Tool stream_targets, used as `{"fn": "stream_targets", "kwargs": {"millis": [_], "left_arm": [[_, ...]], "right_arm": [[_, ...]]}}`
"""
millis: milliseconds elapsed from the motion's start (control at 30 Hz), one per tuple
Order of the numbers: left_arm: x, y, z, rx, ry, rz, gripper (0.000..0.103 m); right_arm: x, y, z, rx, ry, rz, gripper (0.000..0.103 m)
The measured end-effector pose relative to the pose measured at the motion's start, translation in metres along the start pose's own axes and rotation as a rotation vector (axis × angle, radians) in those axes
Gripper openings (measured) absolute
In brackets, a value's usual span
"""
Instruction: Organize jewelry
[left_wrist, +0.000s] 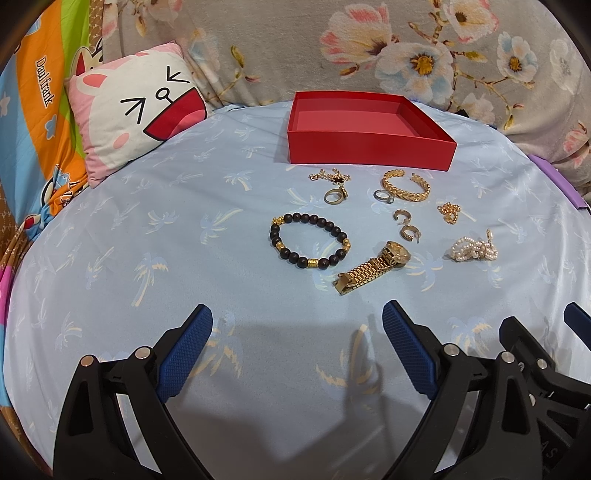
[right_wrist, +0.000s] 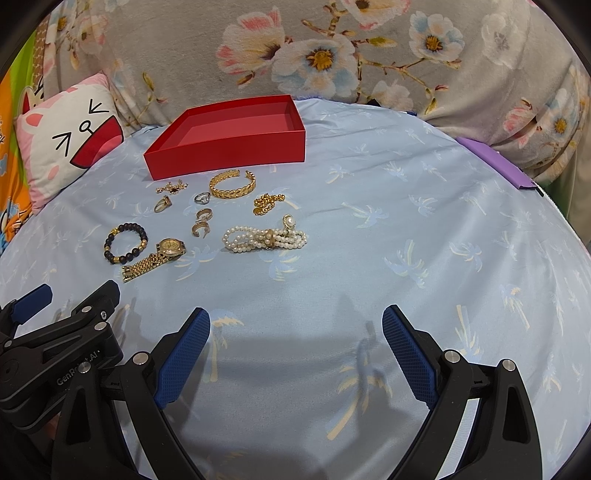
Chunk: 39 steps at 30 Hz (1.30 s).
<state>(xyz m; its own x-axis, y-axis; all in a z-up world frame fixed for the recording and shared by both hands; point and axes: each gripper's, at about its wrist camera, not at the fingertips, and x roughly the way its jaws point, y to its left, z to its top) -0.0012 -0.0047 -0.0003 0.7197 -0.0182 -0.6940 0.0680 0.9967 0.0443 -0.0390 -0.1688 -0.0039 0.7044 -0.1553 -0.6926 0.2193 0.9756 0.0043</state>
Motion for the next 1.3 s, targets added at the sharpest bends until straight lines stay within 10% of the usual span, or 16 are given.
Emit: {"fn": "stream_targets", "kwargs": {"millis": [367,733,1300], "left_arm": [[-0.001,0.028,0.004,-0.051,0.014,-0.051,0.094],[0.006,0.05,0.019,-0.079,0.009,-0.021,0.094],[0.015,0.046,0.017,-0.066,0.045,-0.075,0.094]], "right_arm": [[0.017,-0.013,0.013,0.014,0.064,0.064,0.091],[0.045,-0.017,0.037,0.103,0.146,0.172,0.063],[0.074,0.009,0.06,0.147,0.169,0.19,0.061]]}}
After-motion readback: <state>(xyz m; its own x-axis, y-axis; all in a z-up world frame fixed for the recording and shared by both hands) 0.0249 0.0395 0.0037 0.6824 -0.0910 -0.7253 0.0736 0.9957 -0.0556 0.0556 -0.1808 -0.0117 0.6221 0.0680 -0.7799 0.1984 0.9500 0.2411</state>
